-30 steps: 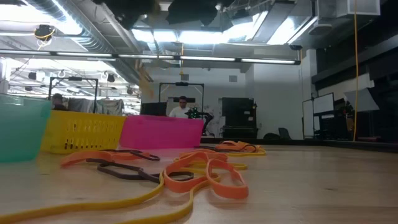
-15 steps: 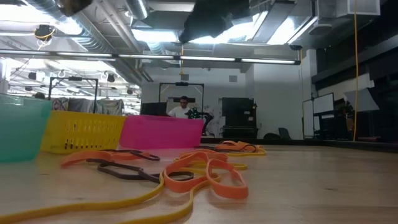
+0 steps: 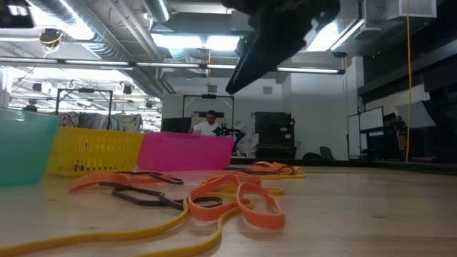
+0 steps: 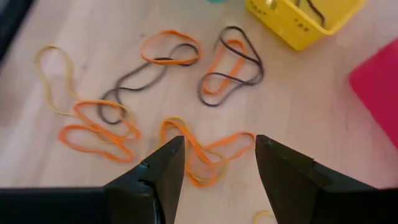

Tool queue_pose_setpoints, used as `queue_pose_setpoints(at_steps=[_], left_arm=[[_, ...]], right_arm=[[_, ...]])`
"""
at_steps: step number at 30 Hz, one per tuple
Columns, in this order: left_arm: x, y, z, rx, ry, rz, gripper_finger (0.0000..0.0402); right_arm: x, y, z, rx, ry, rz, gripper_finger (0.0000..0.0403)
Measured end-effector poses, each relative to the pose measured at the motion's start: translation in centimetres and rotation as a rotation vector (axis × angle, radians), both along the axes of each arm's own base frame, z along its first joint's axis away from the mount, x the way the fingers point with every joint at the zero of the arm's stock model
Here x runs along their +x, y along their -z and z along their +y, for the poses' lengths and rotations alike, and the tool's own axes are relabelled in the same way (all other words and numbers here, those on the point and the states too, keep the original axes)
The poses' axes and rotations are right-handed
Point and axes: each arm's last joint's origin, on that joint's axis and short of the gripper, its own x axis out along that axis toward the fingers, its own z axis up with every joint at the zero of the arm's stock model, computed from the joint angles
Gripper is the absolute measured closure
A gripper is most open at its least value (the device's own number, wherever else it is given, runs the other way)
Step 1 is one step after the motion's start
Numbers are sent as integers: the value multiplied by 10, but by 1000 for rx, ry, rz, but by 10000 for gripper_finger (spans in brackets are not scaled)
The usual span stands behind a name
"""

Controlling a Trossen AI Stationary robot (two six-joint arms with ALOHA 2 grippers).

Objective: Sort rubber bands into baskets
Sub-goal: Put the yellow rubber band into the light blue bin, then put the orange rubber band into the red bin

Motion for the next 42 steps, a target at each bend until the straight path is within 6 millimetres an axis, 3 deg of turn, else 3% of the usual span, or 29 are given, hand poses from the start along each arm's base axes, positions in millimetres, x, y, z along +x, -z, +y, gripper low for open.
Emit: queue_pose_setpoints(at_steps=[7, 14, 20, 29, 34, 42], left_arm=[[-1, 13, -2, 1, -129, 168, 350], [6, 23, -7, 47, -142, 224, 292], [9, 28, -10, 67, -143, 243, 256], [13, 34, -13, 123, -84, 246, 256], [14, 35, -14, 138, -74, 247, 258], [14, 35, -14, 137, -79, 247, 259]], right_arm=[[2, 14, -1, -38, 30, -8, 205], [11, 42, 0, -33, 55, 46, 205], [18, 62, -14, 8, 176, 101, 205], [29, 75, -43, 206, 341, 138, 205], [29, 80, -42, 273, 333, 172, 205], [29, 87, -35, 233, 342, 179, 206]])
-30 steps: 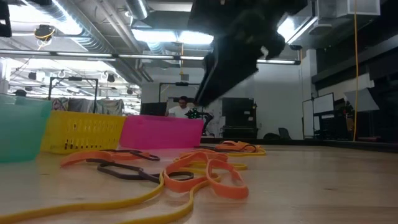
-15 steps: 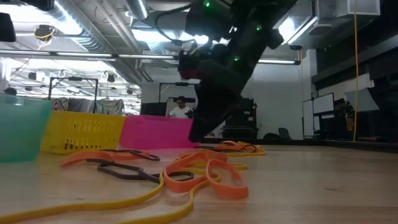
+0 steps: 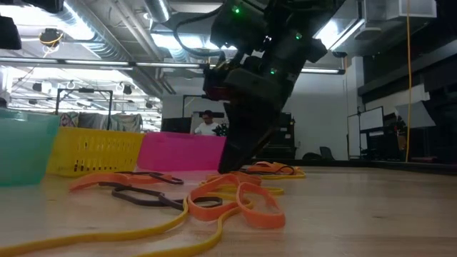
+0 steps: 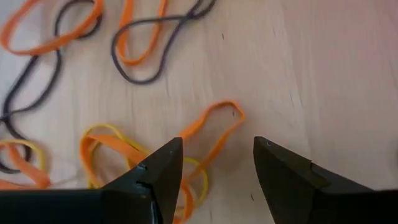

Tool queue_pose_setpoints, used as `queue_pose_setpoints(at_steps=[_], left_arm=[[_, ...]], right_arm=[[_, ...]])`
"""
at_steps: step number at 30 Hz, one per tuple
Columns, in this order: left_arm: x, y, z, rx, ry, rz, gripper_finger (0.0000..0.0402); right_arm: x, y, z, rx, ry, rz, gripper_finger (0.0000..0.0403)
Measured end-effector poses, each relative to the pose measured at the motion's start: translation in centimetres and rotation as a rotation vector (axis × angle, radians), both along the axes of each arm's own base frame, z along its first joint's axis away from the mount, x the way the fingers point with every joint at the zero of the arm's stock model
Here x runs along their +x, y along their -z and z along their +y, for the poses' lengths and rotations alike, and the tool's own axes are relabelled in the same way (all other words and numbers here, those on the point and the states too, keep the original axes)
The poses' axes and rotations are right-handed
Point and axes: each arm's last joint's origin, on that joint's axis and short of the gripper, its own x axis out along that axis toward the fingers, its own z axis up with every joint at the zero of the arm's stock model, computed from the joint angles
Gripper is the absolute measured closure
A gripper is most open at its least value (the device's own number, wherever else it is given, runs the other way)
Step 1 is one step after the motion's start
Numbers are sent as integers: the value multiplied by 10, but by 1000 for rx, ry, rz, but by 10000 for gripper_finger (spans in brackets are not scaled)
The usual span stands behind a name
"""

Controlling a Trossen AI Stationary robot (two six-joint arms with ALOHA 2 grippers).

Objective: Sort rubber bands into baskets
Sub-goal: Put the orange rubber band into the red bin

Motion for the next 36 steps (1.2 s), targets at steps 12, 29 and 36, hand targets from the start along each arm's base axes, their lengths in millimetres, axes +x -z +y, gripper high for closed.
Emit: queue_pose_setpoints(at_steps=[12, 29, 36], left_arm=[[4, -2, -2, -1, -4, -62, 259], [11, -6, -4, 23, -7, -175, 259], [11, -6, -4, 23, -6, -175, 259]], right_arm=[[0, 0, 0, -1, 1, 2, 361], [0, 0, 0, 4, -4, 3, 380], [0, 0, 0, 6, -6, 3, 343]])
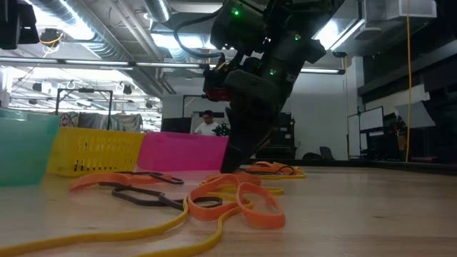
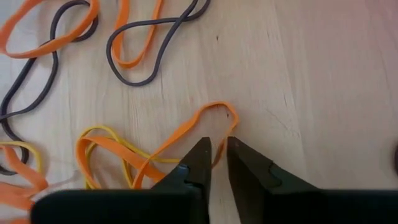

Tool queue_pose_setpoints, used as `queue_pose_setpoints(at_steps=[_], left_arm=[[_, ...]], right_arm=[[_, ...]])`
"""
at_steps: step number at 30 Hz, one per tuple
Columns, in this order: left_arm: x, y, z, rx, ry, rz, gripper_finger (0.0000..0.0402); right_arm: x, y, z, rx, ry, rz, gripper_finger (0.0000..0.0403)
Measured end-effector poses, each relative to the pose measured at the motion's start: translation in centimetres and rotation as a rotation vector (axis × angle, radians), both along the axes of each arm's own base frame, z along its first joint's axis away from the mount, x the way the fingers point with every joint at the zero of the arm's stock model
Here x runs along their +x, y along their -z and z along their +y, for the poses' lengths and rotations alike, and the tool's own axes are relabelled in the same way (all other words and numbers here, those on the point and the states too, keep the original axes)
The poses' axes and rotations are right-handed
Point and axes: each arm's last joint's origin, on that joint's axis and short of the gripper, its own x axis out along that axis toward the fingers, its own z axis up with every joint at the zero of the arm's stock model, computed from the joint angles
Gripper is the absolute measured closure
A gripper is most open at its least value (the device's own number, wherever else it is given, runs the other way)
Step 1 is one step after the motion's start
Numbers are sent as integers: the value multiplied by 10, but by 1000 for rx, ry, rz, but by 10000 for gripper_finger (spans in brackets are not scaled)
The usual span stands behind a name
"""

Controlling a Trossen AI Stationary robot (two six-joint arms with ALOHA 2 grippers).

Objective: Sort rubber bands into baskets
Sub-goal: Put the orange rubber band into the red bin

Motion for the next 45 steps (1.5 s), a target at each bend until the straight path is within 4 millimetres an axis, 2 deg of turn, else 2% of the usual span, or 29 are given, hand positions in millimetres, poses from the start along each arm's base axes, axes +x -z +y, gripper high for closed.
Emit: queue_pose_setpoints(at_steps=[8, 14, 25, 30, 32, 37, 45], left_arm=[[0, 0, 0, 1, 1, 0, 259], [0, 0, 0, 1, 0, 1, 259], [0, 0, 0, 0, 0, 0, 259], [0, 0, 0, 5, 7, -1, 259], [0, 0, 0, 18, 26, -7, 259], [1, -1, 0, 30, 34, -30, 259], [5, -4, -1, 77, 51, -104, 259]], right_arm=[[0, 0, -1, -38, 22, -5, 273], [0, 0, -1, -38, 22, -5, 259], [1, 9, -1, -32, 44, 25, 311], [1, 7, -1, -34, 36, 16, 384], [2, 5, -2, -48, 9, 10, 394], [14, -11, -6, 28, -27, -21, 397], [42, -69, -38, 84, 15, -165, 400]])
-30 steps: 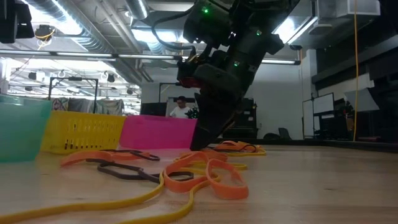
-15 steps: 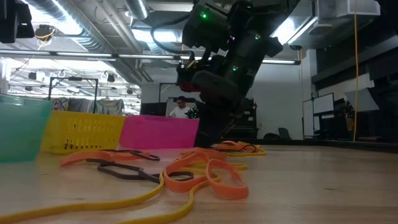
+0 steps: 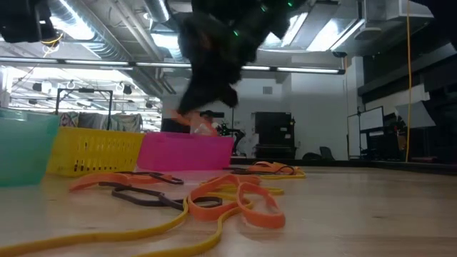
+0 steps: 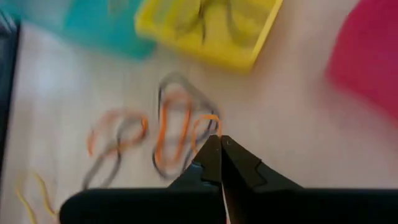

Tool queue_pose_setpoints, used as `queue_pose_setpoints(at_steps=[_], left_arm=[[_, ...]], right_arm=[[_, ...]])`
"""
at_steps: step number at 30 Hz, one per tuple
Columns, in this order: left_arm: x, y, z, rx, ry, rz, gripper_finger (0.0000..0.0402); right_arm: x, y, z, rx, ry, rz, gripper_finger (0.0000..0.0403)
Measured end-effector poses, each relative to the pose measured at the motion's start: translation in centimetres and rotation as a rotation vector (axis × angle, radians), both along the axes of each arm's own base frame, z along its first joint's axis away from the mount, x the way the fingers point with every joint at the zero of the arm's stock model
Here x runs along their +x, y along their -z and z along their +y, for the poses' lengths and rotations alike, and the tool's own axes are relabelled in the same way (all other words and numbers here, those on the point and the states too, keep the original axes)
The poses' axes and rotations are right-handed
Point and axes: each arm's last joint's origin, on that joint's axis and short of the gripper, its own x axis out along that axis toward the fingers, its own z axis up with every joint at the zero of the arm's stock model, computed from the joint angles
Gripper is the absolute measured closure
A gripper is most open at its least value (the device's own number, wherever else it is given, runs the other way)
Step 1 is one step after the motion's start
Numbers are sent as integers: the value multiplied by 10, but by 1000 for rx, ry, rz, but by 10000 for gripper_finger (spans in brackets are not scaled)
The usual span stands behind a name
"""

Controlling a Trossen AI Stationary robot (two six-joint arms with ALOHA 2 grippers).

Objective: Sort rubber bands into baskets
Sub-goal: Put the orange rubber band into the red bin

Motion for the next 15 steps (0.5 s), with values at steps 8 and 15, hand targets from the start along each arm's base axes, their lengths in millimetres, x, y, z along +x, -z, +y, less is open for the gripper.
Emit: queue_pose_setpoints(at_steps=[8, 15], left_arm=[[5, -4, -3, 16, 58, -75, 259], [7, -6, -5, 20, 87, -106, 259]], right_arm=[[17, -62, -53, -107, 203, -191, 401], [19, -62, -89, -270, 282, -236, 402]])
